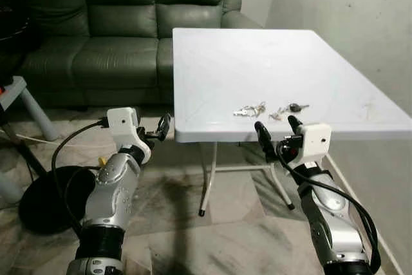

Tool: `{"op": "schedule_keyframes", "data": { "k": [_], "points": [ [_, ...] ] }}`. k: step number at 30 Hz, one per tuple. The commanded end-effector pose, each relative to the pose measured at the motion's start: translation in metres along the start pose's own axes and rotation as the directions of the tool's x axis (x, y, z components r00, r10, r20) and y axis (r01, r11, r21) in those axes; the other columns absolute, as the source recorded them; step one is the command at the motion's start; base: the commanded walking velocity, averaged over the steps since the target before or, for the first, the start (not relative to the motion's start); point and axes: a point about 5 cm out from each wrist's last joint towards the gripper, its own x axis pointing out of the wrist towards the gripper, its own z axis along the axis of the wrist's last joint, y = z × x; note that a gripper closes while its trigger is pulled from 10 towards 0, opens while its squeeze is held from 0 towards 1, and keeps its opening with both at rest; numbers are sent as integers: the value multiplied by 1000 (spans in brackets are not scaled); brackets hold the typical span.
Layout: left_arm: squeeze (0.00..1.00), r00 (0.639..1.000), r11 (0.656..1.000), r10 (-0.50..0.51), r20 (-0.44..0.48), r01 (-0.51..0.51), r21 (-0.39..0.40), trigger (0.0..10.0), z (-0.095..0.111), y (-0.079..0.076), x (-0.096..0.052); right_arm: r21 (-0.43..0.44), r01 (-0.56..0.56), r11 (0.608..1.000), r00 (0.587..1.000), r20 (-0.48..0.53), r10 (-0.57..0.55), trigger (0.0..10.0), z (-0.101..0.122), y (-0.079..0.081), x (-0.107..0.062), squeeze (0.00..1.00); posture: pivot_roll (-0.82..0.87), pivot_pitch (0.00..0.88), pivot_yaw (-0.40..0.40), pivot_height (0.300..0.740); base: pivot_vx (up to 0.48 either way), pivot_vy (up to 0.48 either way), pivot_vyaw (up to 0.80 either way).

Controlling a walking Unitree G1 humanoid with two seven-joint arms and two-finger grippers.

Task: Hang keys on a hook

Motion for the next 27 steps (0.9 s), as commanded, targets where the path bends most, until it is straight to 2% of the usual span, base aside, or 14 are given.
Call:
{"op": "schedule_keyframes", "data": {
  "k": [1, 15, 20, 27],
  "points": [
    [0, 1000, 1000, -4, 7, 4, 16, 10000, 4, -1, 1, 11, 0, 1000, 1000, 15, -1, 10000, 4, 0, 2, 0, -105, 0, -52, 740, 386, 281, 0],
    [0, 1000, 999, 22, -6, -22, 26, 10000, 2, 1, 1, 8, -6, 1000, 1000, 9, 6, 10000, 4, 0, 1, 0, -105, 0, -55, 740, 426, 35, 0],
    [0, 1000, 1000, -3, 10, 2, 29, 10000, 3, -3, 0, 9, -7, 1000, 1000, 5, 7, 10000, 4, 1, 2, 0, -101, 0, -54, 740, 0, 0, 0],
    [0, 999, 998, 44, -11, -43, 36, 10000, 2, 0, 0, 9, -2, 1000, 1000, -8, 2, 10000, 2, 1, 2, 0, -99, 0, -53, 740, 0, 0, 0]
  ]
}}
